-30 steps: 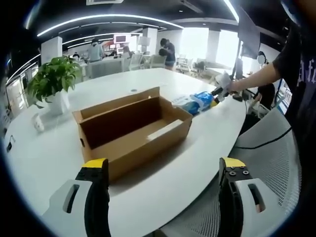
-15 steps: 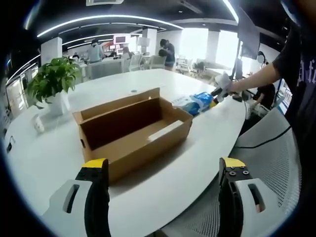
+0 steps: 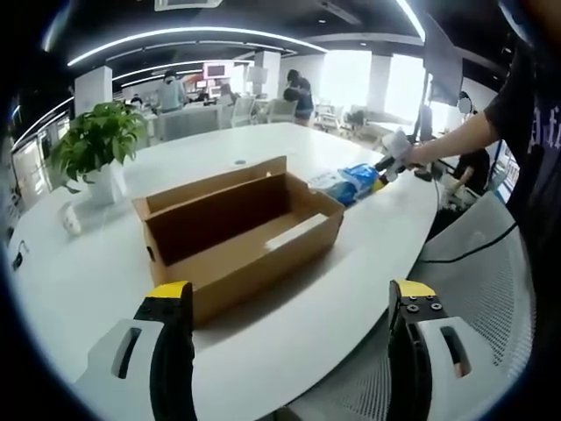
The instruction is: Operate the shoe box by opening the lid, removing the specified soft item, and placing it in the target area until the item is outside and the box remains undamaged.
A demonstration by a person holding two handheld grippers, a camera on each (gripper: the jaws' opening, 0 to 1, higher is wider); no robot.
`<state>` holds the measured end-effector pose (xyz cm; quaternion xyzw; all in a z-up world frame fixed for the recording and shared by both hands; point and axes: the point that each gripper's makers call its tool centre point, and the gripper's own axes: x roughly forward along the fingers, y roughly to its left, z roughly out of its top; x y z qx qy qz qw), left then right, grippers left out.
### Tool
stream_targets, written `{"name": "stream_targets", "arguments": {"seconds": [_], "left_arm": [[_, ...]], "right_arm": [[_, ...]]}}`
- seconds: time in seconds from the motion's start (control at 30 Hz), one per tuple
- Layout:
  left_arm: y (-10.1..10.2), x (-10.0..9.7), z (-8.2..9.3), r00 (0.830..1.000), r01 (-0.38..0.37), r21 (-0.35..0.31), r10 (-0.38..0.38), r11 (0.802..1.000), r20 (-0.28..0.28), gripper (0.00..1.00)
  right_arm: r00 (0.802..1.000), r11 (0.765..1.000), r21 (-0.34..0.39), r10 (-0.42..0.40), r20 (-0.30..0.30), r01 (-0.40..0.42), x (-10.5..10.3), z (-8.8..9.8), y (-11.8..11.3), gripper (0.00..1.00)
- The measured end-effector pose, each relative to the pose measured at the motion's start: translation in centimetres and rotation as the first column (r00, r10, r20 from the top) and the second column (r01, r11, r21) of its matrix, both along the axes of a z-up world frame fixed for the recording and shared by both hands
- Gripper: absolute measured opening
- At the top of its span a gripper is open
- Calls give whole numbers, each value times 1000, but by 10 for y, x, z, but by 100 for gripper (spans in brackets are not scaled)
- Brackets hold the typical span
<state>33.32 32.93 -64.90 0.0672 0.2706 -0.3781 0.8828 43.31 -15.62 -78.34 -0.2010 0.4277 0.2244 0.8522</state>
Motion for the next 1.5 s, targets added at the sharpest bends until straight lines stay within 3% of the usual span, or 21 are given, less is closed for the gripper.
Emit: {"name": "stream_targets", "arguments": {"seconds": [0.5, 0.87, 1.5], "left_arm": [[2, 7, 1, 1000, 13, -6, -13, 1000, 13, 92], [3, 8, 3, 999, 18, -6, -18, 1000, 30, 92], [3, 5, 7, 999, 8, -19, -7, 1000, 48, 95]], "right_arm": [[1000, 1000, -1, -21, 2, 21, -18, 13, 0, 61], [999, 1000, 14, -19, 25, 19, -33, 29, 16, 71], [995, 996, 56, 63, 79, -67, -55, 81, 73, 83]]}}
